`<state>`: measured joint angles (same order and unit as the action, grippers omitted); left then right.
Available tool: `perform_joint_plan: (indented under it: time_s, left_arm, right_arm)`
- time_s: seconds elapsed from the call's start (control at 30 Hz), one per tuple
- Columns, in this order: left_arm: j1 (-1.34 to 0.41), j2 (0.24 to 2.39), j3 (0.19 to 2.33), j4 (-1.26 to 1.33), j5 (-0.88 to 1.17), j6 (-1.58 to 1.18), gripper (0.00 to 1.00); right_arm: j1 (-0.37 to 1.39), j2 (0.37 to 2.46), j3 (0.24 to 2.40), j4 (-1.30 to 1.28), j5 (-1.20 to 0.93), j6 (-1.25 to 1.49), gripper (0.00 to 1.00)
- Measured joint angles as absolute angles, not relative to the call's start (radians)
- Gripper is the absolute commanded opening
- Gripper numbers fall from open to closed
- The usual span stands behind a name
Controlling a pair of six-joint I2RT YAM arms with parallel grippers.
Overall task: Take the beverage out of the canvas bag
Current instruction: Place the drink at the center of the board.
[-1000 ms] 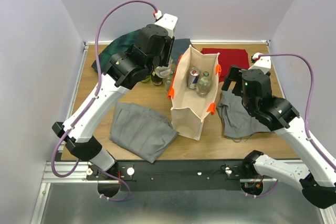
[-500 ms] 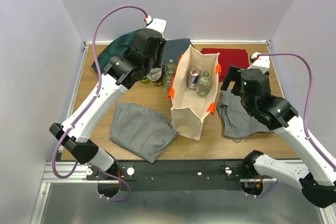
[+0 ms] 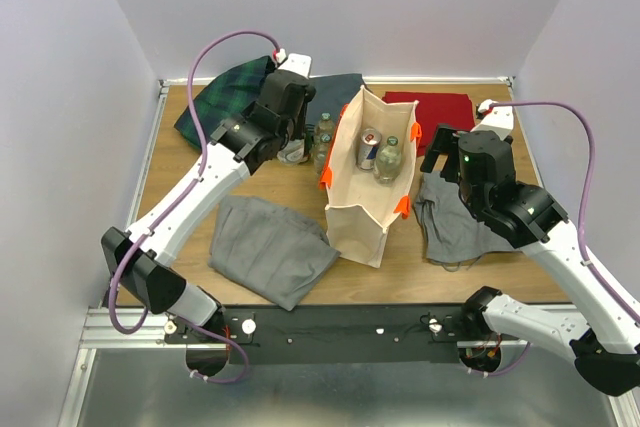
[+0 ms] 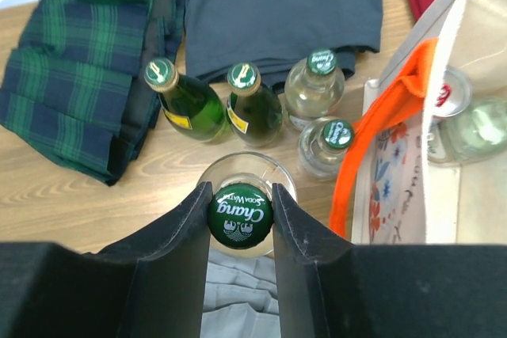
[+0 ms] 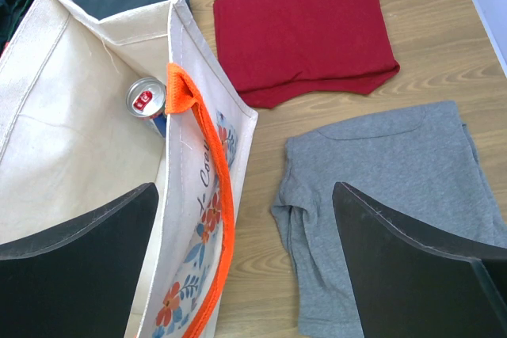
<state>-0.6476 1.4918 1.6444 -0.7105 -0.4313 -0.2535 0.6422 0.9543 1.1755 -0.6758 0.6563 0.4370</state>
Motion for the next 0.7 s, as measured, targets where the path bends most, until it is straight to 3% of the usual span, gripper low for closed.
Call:
perform_joint_plan:
  time_s: [0.7]
  left_arm:
    - [-0.614,1.490,1.463,-0.523,-0.373,-0.279,0.00]
  right_arm:
    - [0.642,0.967,1.176,-0.675,0.656,0.437,1.00]
